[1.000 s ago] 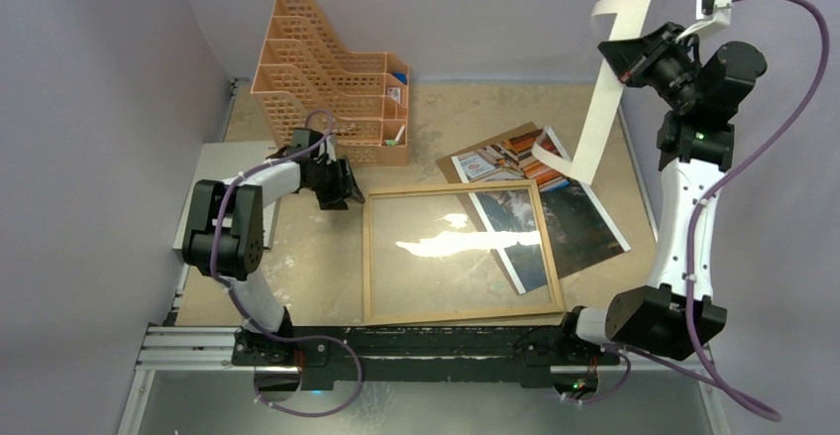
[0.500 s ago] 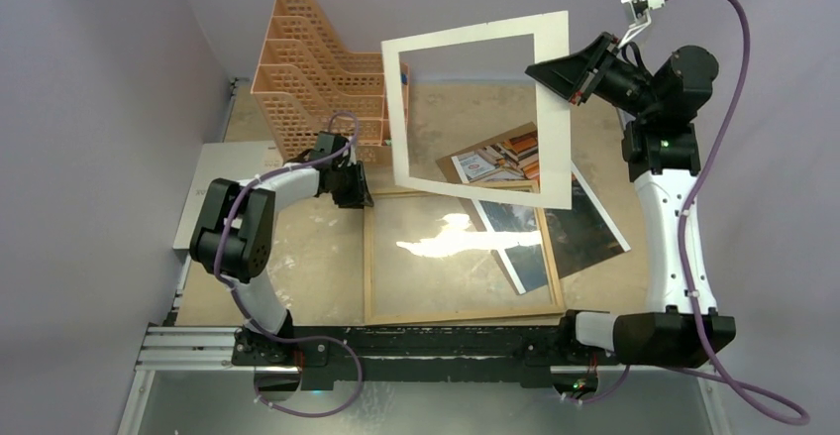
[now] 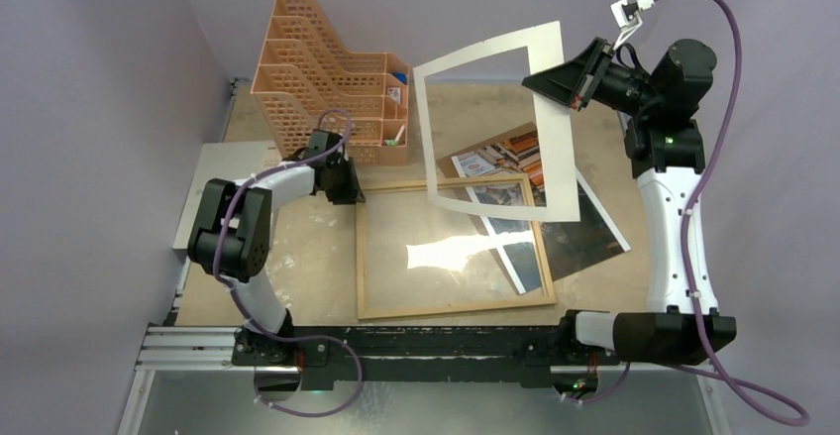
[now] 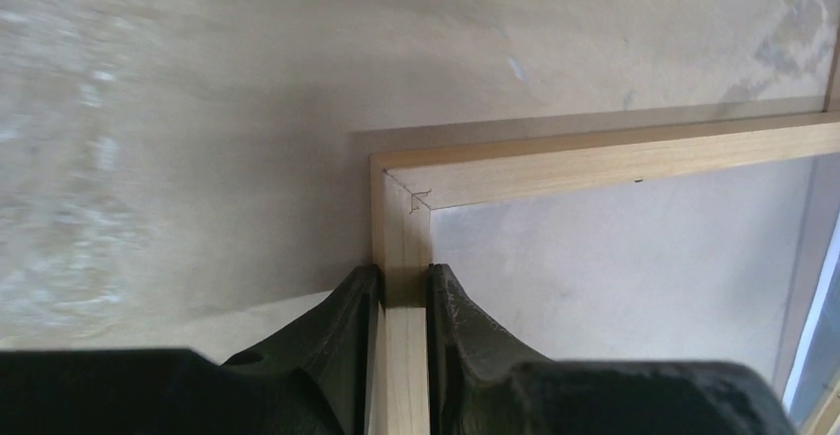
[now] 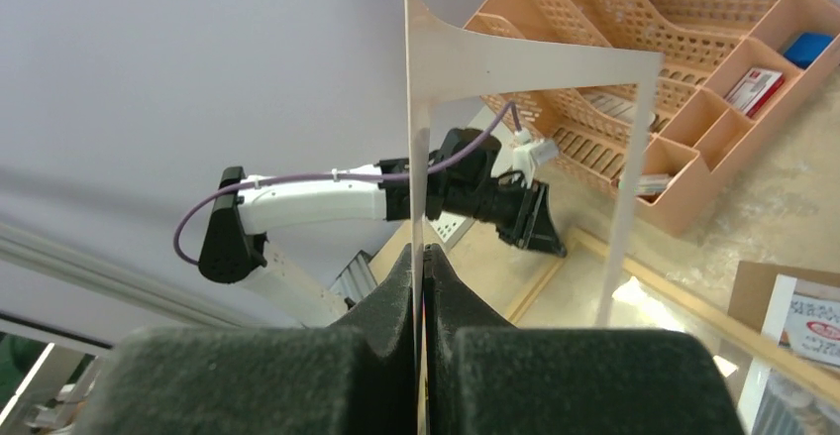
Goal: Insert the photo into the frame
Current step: Place the photo frame item in the photo frame.
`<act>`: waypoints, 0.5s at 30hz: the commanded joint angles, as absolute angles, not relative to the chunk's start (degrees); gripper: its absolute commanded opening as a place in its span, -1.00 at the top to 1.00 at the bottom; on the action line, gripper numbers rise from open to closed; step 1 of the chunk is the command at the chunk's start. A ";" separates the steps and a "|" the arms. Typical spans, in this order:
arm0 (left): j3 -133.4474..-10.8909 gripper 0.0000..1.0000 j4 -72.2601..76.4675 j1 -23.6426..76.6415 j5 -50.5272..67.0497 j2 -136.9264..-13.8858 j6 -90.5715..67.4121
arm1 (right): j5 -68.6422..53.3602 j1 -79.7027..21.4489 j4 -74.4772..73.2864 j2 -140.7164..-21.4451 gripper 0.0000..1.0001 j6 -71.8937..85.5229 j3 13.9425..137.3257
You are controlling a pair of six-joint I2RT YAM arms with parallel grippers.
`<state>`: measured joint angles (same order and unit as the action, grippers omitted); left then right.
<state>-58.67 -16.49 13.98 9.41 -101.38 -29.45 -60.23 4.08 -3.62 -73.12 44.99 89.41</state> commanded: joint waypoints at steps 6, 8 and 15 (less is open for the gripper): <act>-64.35 0.61 -18.53 7.57 3.08 -106.30 -27.50 | -64.78 -0.28 -2.18 -74.77 1.00 48.87 86.55; -65.21 0.48 -19.20 7.47 2.25 -106.29 -27.79 | -67.16 -2.56 5.05 -73.93 1.00 54.43 84.17; -64.47 -0.01 -22.14 7.39 -2.27 -101.31 -30.03 | -69.12 -3.52 7.75 -72.15 1.00 61.78 77.61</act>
<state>-63.55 -21.67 9.39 7.18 -103.57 -28.05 -66.17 -3.73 6.98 -74.24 58.24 78.81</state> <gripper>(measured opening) 0.466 0.005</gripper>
